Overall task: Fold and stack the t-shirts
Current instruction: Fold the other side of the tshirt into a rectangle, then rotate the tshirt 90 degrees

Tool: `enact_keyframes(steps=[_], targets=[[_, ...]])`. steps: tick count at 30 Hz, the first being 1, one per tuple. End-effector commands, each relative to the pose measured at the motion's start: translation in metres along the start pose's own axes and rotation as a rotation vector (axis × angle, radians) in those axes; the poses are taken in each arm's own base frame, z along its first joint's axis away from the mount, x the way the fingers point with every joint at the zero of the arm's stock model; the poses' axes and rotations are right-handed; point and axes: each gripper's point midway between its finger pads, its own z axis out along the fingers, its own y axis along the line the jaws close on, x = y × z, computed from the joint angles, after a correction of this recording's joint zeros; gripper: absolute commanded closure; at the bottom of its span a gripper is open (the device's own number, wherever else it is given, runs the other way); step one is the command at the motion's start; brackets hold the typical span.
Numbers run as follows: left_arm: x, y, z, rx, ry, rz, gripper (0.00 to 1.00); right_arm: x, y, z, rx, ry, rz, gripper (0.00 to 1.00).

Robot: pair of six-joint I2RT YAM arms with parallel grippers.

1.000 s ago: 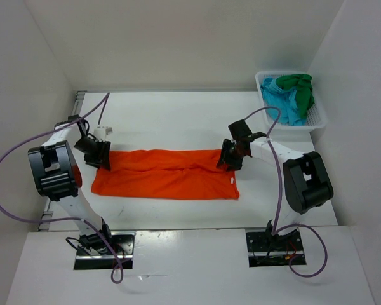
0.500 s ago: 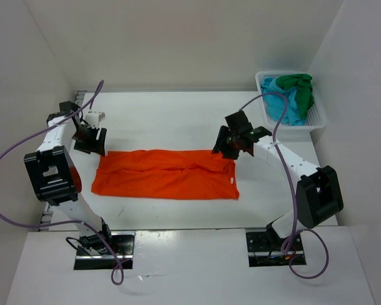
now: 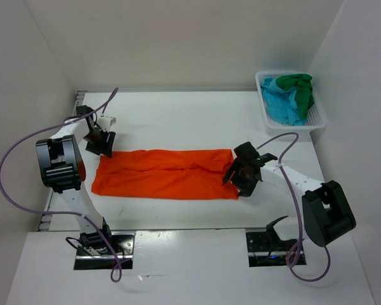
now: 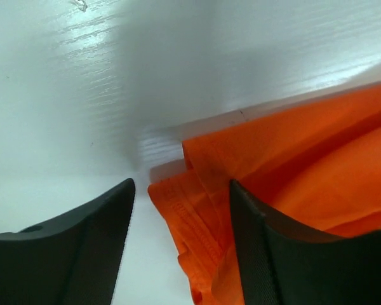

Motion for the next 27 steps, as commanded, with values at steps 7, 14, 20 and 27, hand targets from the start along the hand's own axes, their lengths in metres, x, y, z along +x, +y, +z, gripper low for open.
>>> enact_keyframes(steps=[7,14,20,27], targets=[[0.012,0.007,0.020,-0.056,0.021,-0.021,0.81,0.018,-0.029,0.045,0.057,0.145,0.034,0.23],[0.005,0.026,0.001,-0.093,-0.046,-0.066,0.98,-0.009,-0.009,0.054,0.032,0.111,0.003,0.83],[0.006,0.041,-0.014,-0.133,-0.056,-0.093,0.99,-0.093,0.030,0.056,-0.005,-0.025,-0.042,1.00],[0.013,0.038,-0.030,-0.107,-0.041,-0.109,0.79,-0.207,0.101,0.078,-0.027,-0.166,-0.149,1.00]])
